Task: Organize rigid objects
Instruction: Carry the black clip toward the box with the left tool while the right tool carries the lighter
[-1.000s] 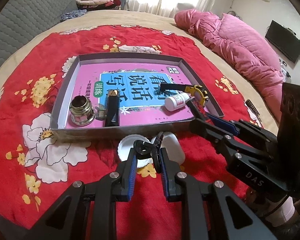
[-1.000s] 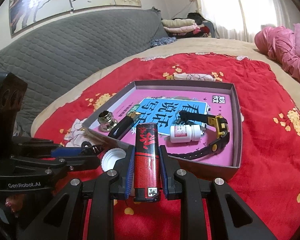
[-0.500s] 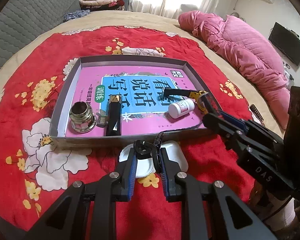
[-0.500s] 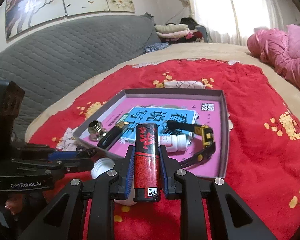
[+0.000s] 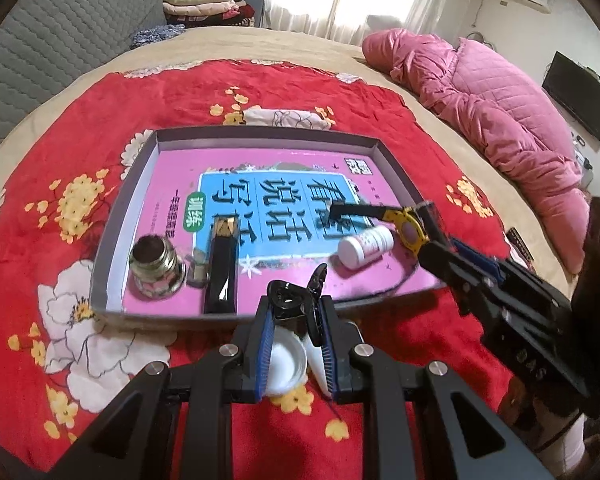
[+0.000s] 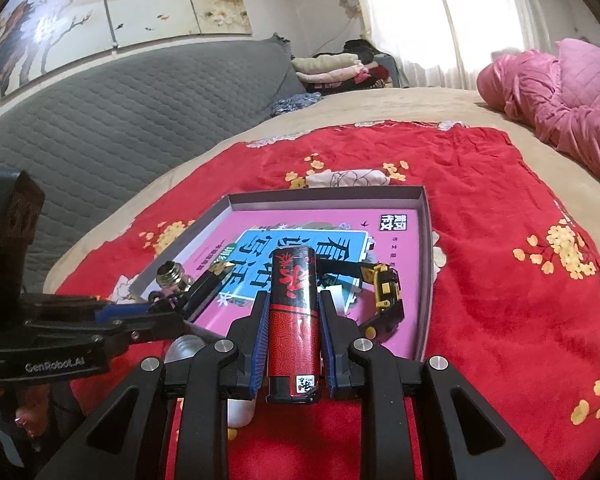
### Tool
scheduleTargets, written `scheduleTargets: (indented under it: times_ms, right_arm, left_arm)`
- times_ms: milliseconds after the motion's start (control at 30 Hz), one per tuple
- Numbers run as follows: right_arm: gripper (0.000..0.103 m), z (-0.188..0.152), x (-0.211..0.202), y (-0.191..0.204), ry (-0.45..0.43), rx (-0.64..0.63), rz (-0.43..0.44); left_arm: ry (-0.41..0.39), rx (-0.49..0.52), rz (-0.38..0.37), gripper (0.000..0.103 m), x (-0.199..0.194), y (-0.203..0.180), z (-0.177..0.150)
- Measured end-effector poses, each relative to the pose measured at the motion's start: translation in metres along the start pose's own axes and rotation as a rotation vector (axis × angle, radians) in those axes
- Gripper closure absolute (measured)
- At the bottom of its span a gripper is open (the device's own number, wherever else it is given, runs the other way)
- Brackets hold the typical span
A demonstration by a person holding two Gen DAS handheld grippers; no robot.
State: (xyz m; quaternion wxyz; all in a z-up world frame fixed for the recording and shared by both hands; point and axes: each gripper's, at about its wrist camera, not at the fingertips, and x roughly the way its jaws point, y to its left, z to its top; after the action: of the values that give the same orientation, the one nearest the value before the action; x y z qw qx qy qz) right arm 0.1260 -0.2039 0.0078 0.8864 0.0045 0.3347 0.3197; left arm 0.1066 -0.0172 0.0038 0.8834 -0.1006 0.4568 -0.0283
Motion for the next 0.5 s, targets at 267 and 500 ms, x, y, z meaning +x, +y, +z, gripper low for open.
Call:
scheduleTargets:
  times_ms: [267, 500]
  right_arm:
    - [0.080, 0.006, 0.007, -0.004, -0.016, -0.002, 0.000]
    - [0.080, 0.012, 0.007, -0.011, -0.040, 0.008, -0.001]
  left_arm:
    - [-0.013, -0.011, 0.018, 0.081, 0.012, -0.001, 0.017]
    - [-0.005, -0.011, 0.036, 0.081, 0.025, -0.001, 0.025]
